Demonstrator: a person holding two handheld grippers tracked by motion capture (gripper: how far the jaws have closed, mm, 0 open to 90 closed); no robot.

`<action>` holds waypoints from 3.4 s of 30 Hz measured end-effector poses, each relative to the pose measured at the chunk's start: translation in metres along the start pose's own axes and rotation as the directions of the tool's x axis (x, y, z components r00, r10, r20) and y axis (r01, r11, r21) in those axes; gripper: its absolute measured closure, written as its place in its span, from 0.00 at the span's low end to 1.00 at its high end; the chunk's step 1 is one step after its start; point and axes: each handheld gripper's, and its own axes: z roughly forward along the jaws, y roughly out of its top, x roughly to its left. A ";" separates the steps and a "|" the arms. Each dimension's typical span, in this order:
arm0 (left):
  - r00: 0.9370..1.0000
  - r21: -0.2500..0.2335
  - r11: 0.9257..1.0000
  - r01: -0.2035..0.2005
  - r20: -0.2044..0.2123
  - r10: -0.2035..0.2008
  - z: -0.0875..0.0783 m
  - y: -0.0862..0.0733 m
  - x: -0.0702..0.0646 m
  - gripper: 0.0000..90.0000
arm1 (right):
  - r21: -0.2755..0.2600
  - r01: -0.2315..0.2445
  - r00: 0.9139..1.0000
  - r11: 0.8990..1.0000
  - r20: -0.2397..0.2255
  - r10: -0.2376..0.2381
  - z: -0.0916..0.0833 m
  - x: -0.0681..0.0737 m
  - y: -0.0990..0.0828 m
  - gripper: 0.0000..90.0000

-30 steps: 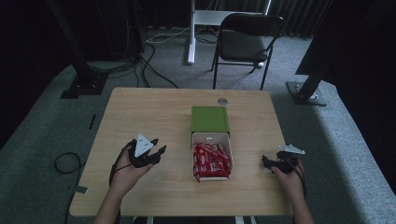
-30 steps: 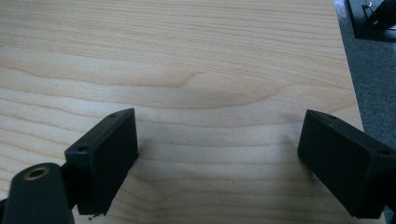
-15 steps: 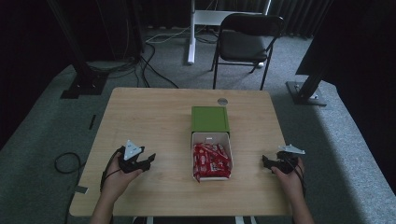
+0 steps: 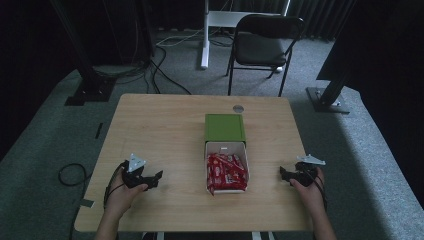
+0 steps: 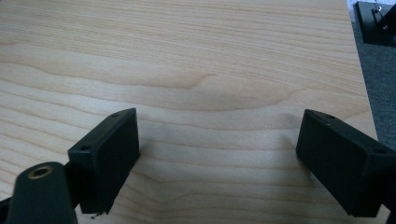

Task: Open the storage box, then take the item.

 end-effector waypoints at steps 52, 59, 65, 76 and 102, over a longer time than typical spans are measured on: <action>0.945 0.057 0.972 0.227 -0.255 -0.206 0.002 -0.036 0.046 0.11 | 0.015 -0.013 0.998 1.000 -0.053 0.014 0.000 0.007 0.005 0.14; 0.945 0.057 0.972 0.227 -0.256 -0.206 0.002 -0.036 0.045 0.10 | -0.009 0.002 0.997 1.000 -0.080 -0.002 -0.013 0.023 0.015 0.14; 0.945 0.057 0.972 0.227 -0.256 -0.206 0.002 -0.036 0.045 0.10 | -0.039 -0.013 0.995 0.999 -0.099 0.009 -0.028 0.035 0.030 0.14; 0.944 0.058 0.972 0.228 -0.258 -0.206 0.002 -0.036 0.045 0.10 | -0.110 0.051 0.988 0.993 -0.138 -0.066 -0.055 0.063 0.061 0.15; 0.944 0.058 0.972 0.228 -0.258 -0.206 0.002 -0.036 0.045 0.10 | -0.196 0.199 0.907 0.960 -0.334 -0.256 -0.074 0.139 0.096 0.25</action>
